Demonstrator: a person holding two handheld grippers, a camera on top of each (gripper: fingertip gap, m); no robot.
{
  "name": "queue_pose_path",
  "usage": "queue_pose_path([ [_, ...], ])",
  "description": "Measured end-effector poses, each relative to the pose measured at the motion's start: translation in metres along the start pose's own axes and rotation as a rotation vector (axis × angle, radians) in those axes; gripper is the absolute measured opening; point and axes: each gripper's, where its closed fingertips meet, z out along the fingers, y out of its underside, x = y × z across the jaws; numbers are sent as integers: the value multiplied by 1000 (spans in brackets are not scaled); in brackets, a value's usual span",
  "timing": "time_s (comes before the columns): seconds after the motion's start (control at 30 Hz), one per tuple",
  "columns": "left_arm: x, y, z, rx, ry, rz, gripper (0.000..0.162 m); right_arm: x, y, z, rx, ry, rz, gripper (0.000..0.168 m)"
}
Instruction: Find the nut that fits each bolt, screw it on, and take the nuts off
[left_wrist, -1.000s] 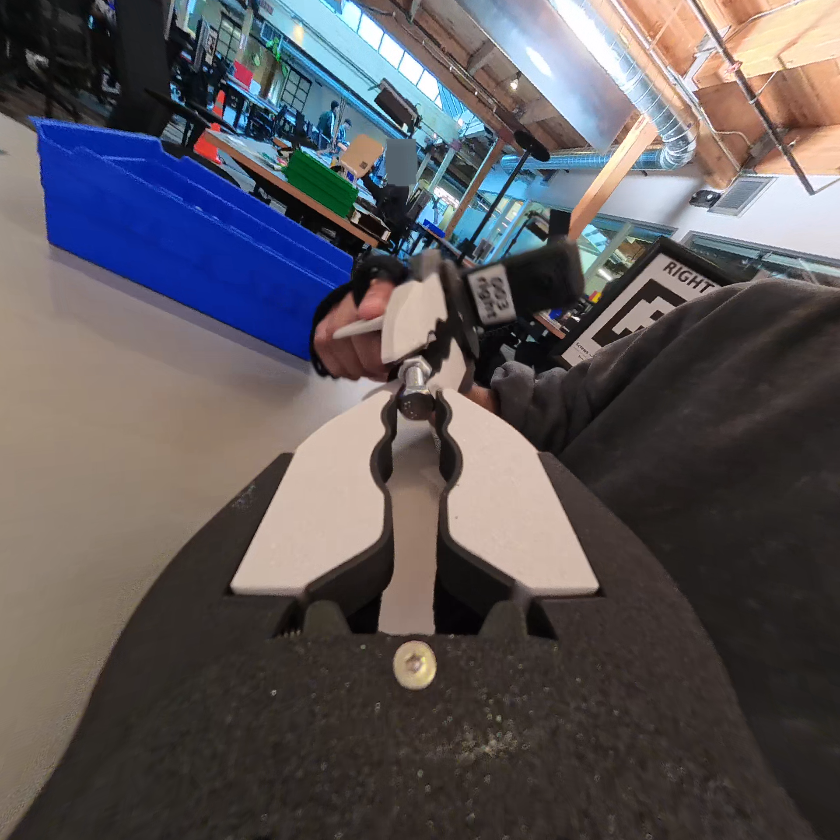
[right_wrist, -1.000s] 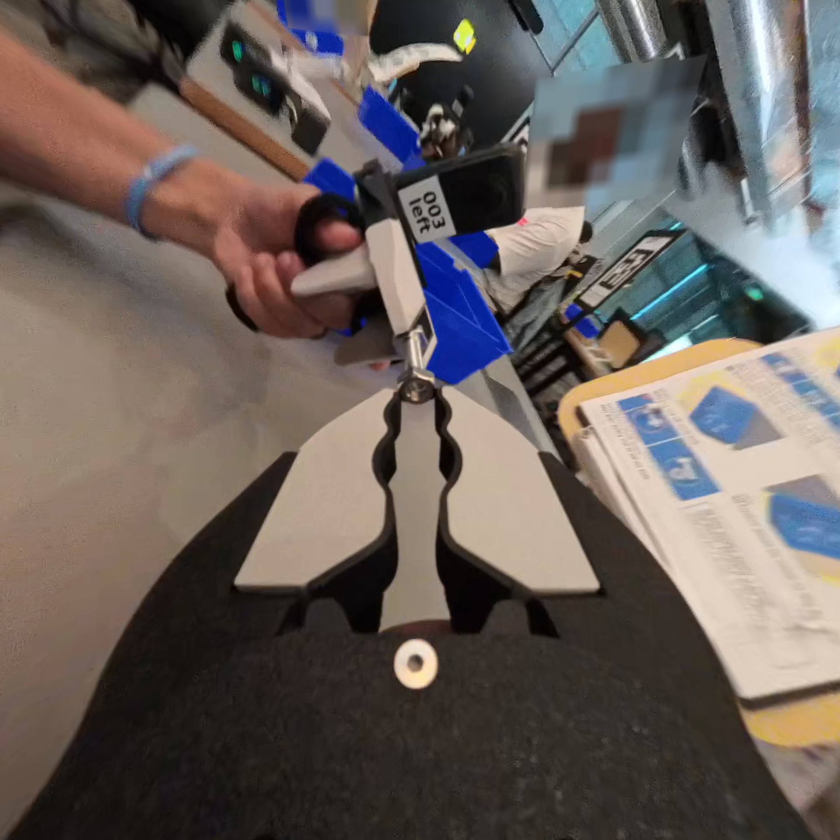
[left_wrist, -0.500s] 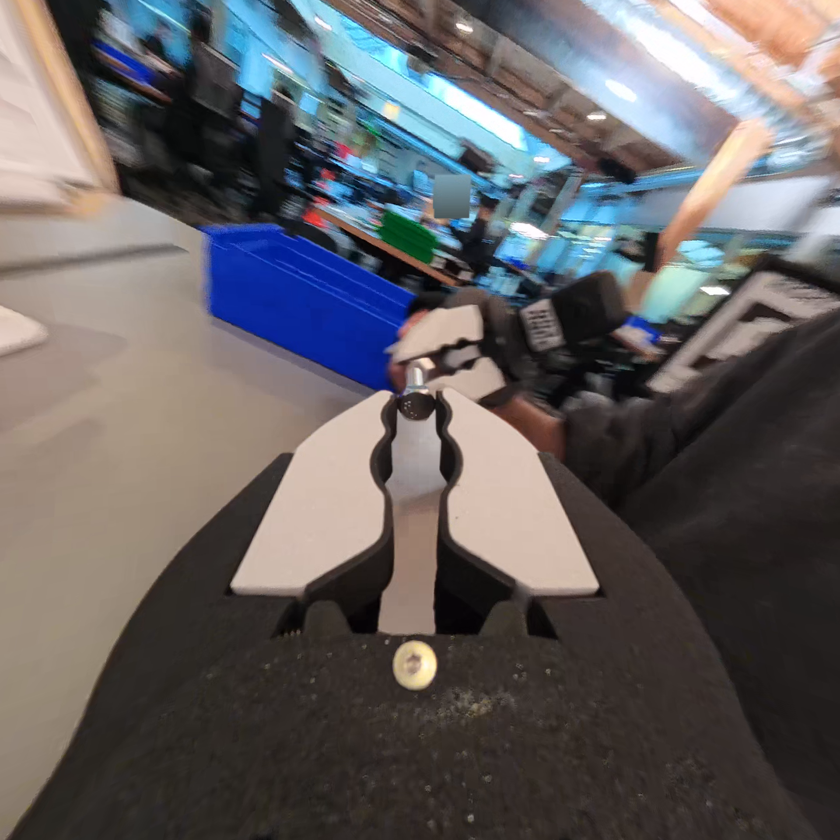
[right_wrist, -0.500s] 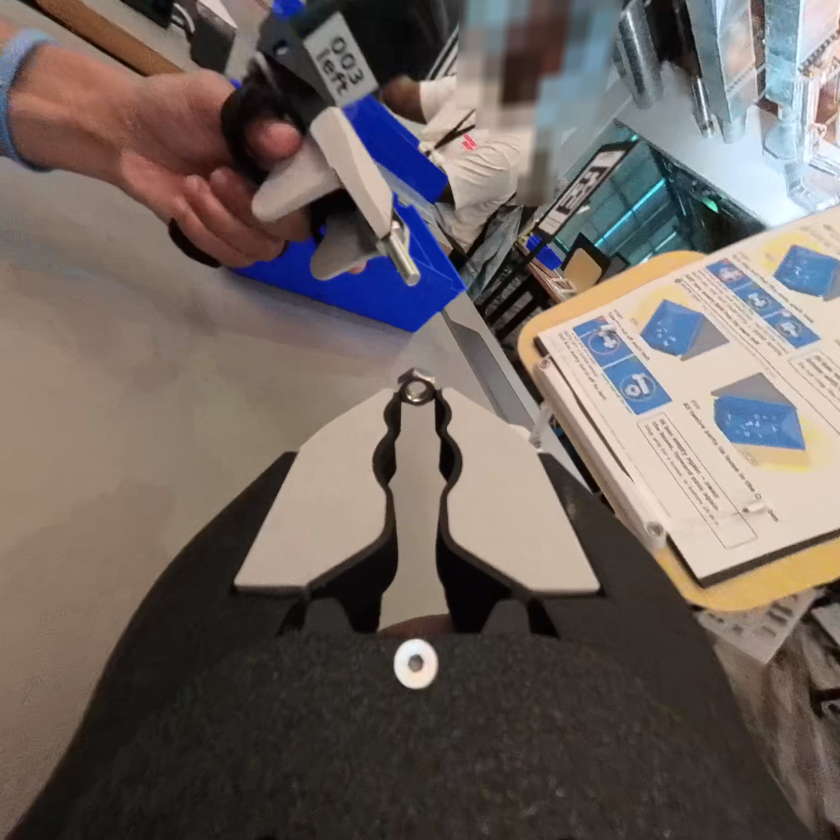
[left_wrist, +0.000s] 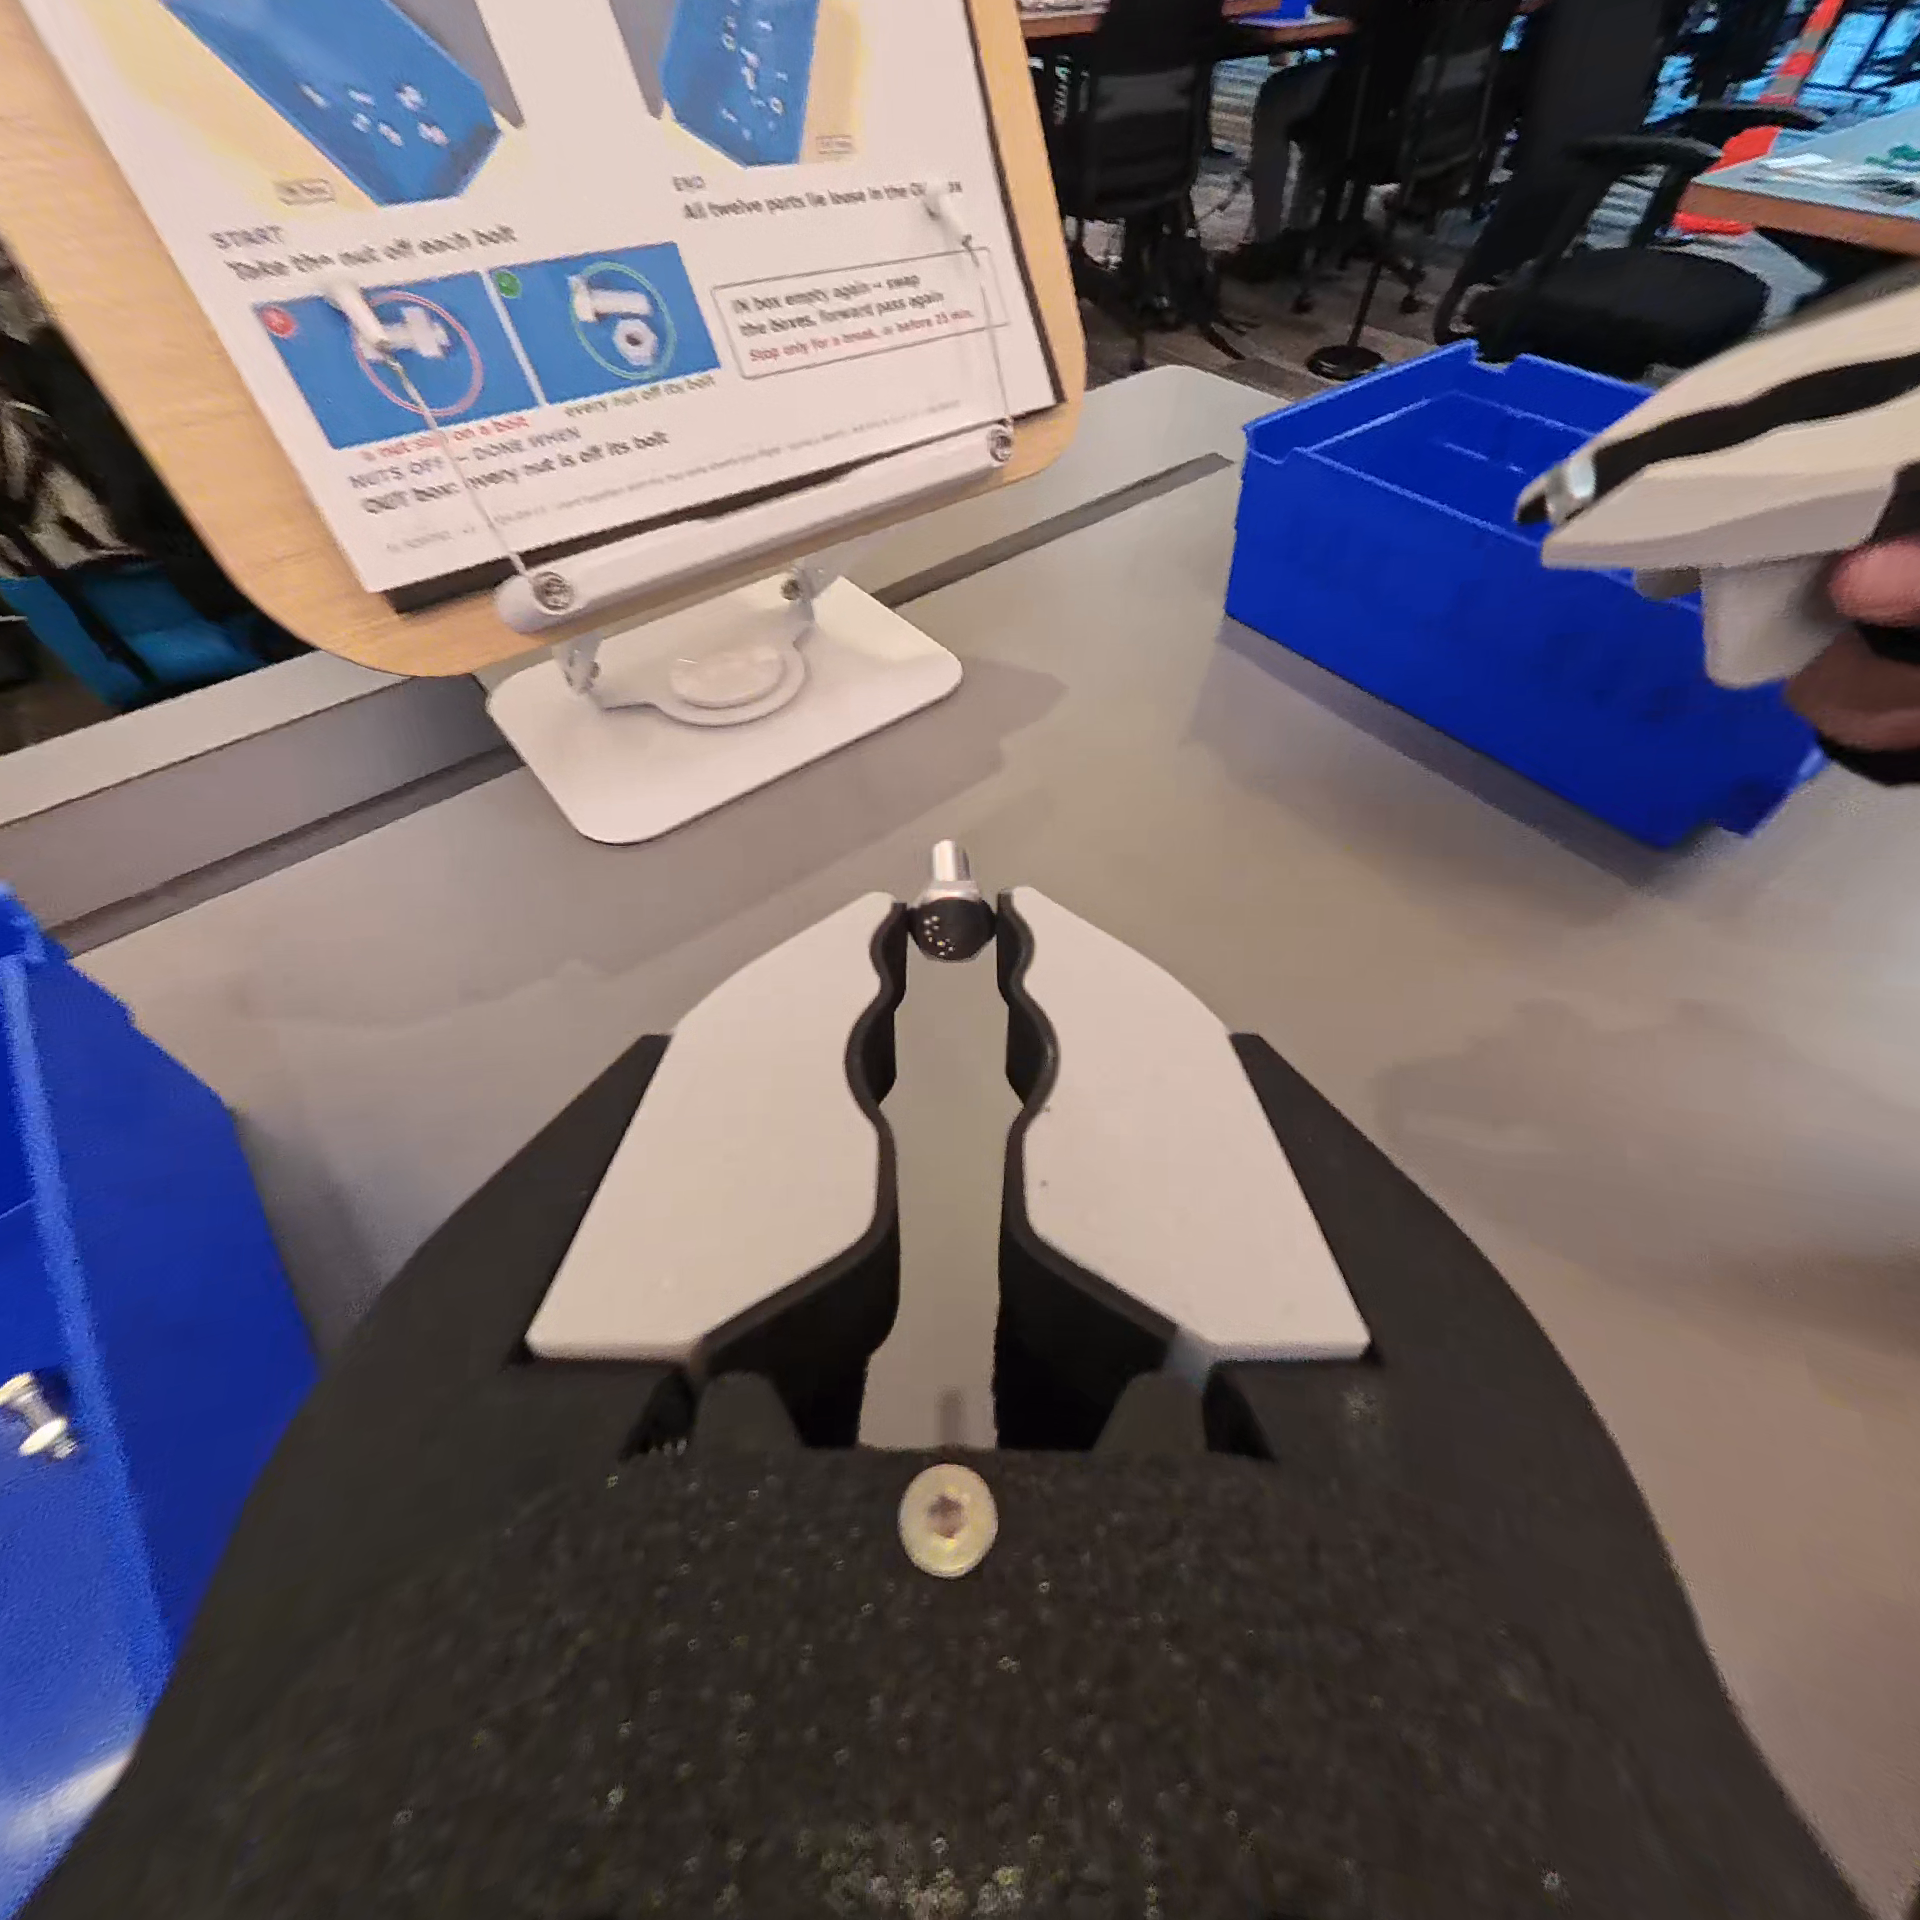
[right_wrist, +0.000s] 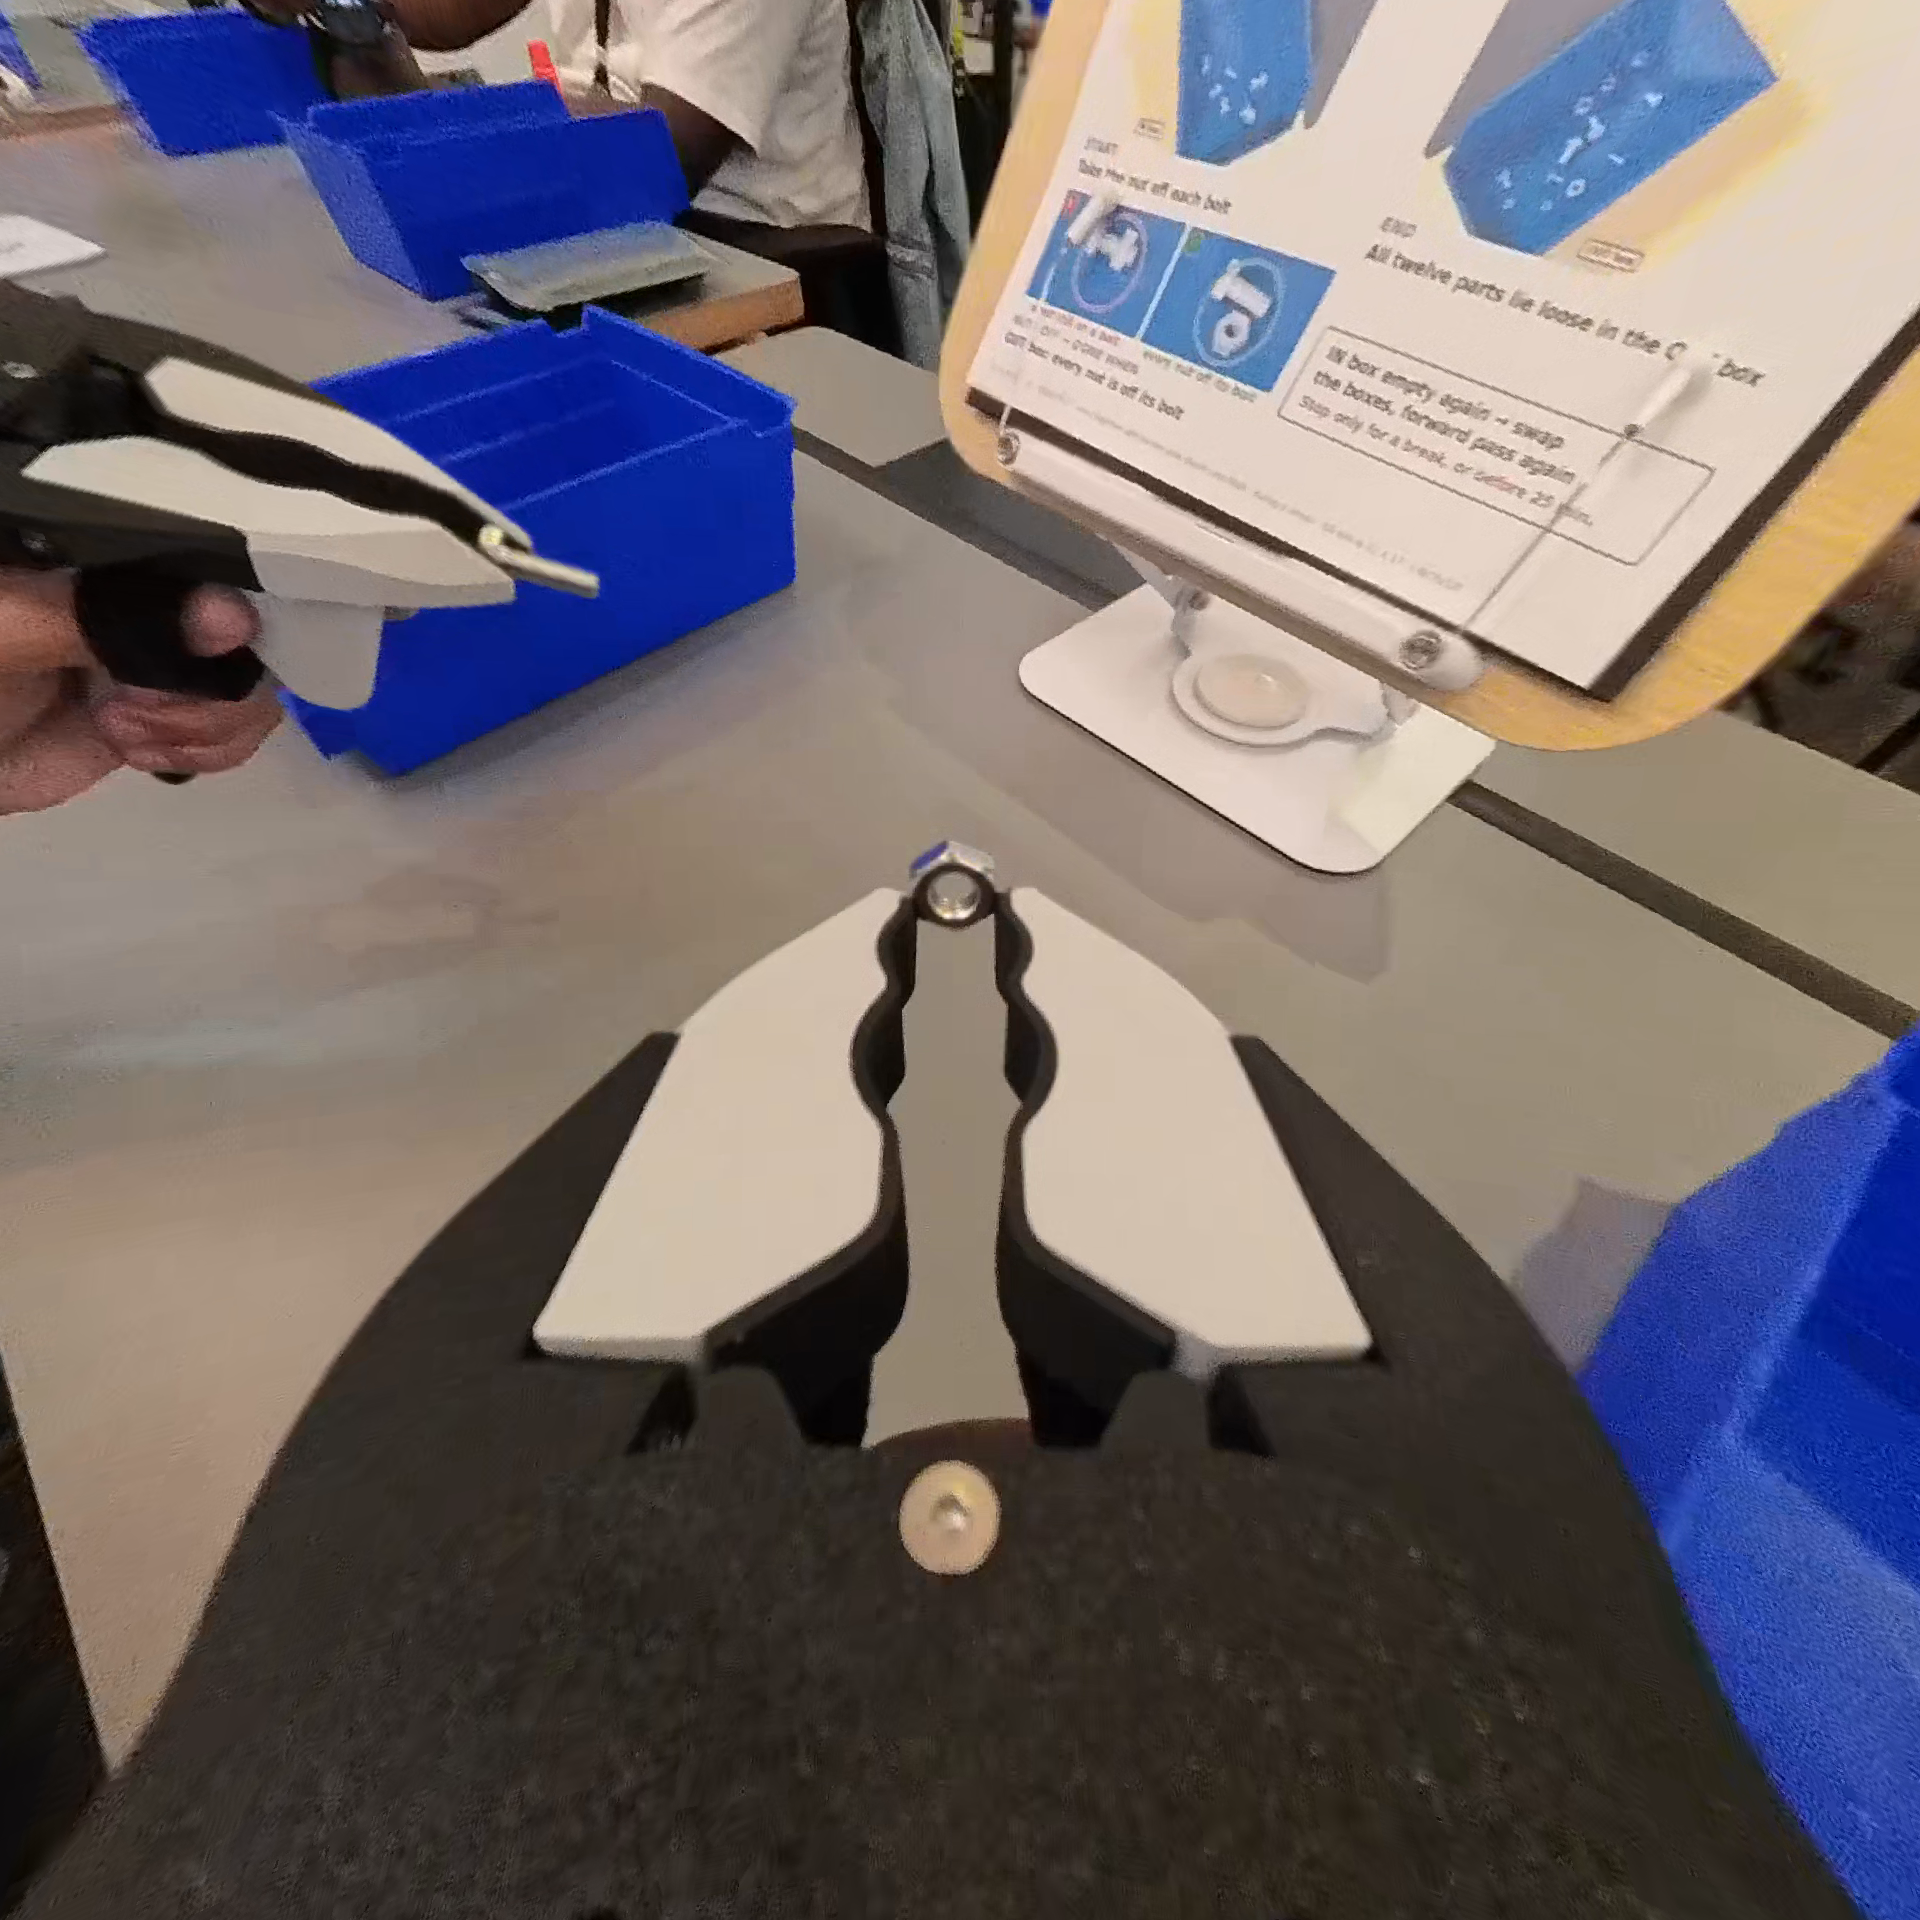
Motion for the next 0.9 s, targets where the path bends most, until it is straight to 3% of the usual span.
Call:
queue_pose_path([
  [0.13, 8, 3, 1, -20, 51, -8, 16, 72, 15, -69, -180, 200, -37, 14],
  [0.23, 16, 6, 4, -38, 101, -21, 16, 129, 78, -116, -486, 257, 47, 14],
  [0.3, 20, 10, 8, -51, 120, -25, 16, 155, 121, -129, -657, 255, 81, 15],
  [0.43, 26, 20, 16, -92, 130, -2, 16, 158, 178, -114, -881, 100, 65, 15],
  [0.53, 30, 25, 20, -114, 143, 8, 16, 158, 196, -90, -961, 42, -2, 15],
  [0.63, 32, 29, 21, -130, 145, 17, 16, 181, 200, -62, -967, 95, -9, 15],
  [0.73, 31, 31, 21, -140, 148, 20, 16, 195, 198, -47, -948, 126, 14, 25],
  [0.9, 28, 34, 20, -148, 155, 6, 16, 210, 177, -52, -857, 204, 26, 37],
])
